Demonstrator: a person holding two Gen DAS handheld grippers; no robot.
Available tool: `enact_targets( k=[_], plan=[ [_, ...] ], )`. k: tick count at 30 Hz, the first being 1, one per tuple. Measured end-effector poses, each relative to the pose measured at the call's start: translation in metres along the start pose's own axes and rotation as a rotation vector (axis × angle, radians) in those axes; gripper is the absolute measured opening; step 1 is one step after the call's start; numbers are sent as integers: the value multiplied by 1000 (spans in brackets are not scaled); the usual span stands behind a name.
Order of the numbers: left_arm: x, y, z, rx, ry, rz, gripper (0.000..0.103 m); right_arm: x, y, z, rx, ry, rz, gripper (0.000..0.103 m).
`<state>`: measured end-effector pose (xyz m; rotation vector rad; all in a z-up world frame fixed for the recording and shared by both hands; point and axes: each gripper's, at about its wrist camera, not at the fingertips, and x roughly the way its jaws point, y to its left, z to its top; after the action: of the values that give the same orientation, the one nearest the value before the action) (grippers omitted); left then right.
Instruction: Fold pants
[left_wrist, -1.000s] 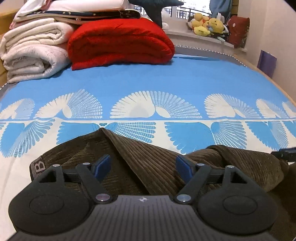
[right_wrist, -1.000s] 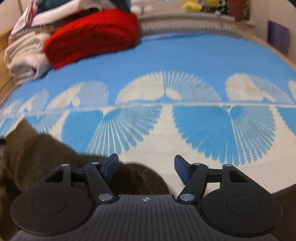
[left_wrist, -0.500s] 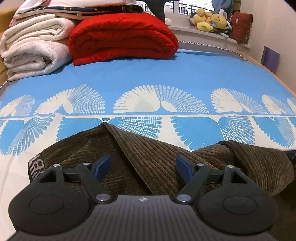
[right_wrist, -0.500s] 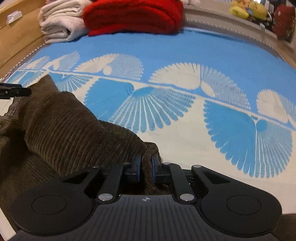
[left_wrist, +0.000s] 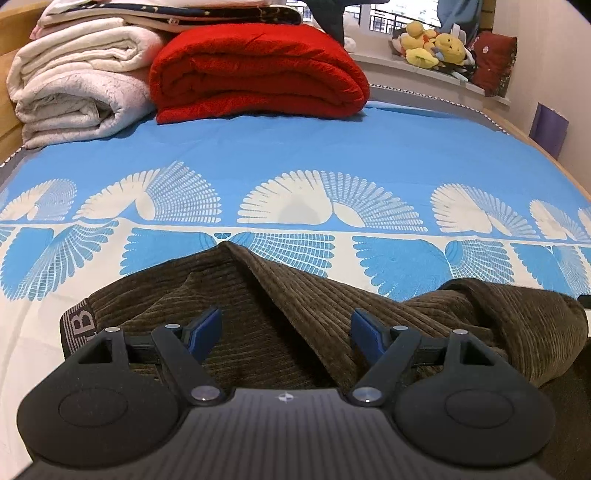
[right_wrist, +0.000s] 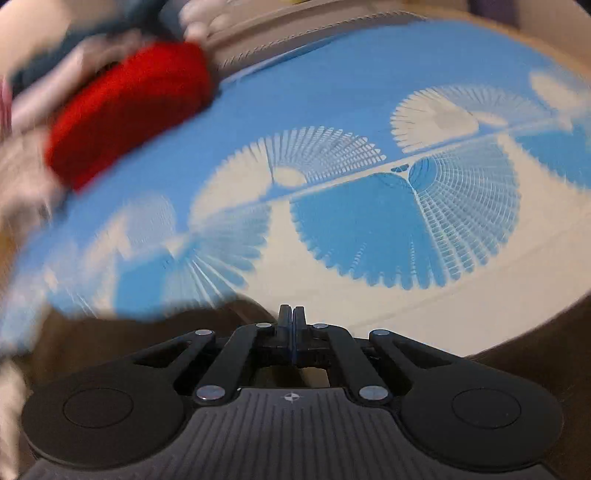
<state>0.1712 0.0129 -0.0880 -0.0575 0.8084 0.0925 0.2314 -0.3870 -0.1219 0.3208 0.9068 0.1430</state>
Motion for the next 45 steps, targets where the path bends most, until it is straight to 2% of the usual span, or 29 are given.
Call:
enact_targets(
  k=[2,3,4,5,6,13,16,17,19,25,29,32,34,36,40,45],
  plan=[
    [2,0,0,-10,11,-3,81,-4,-9,7,65,-64,35,8],
    [2,-1,-1,-10,16,-7,81,-5,-14,7,96,-85,54,24],
    [2,-2,-2,-6,18,-11,81,-2,-17,11,117,-101,58,46],
    [1,-3,-2,2,23,-16,81,0,-17,12,118,-110,57,54],
    [1,-3,-3,10,22,-17,81,4,-15,12,110,-105,60,57],
    [3,0,-3,-6,33,-20,81,38,28,7,-94,51,130,56],
    [3,-3,-3,11,36,-33,81,48,48,-4,-234,100,73,55],
    [3,-4,-3,16,35,-36,81,49,52,-6,-263,103,68,51],
    [2,-5,-3,21,32,-37,81,46,60,-7,-313,106,82,15],
    [4,-4,-4,18,35,-28,81,32,93,-24,-594,73,57,12],
    [4,-7,-4,25,36,-27,81,22,93,-15,-557,24,86,11],
    [4,-7,-5,25,35,-24,81,8,87,-2,-441,-34,175,11],
    [5,-7,-5,27,36,-23,81,1,87,1,-408,-46,235,11],
    [6,-7,-5,28,39,-19,81,-1,89,2,-399,-50,256,11],
    [6,-6,-4,21,36,-18,81,-2,88,2,-380,-34,299,11],
    [6,-7,-4,26,36,-19,81,0,98,-7,-458,36,330,11]
  ],
)
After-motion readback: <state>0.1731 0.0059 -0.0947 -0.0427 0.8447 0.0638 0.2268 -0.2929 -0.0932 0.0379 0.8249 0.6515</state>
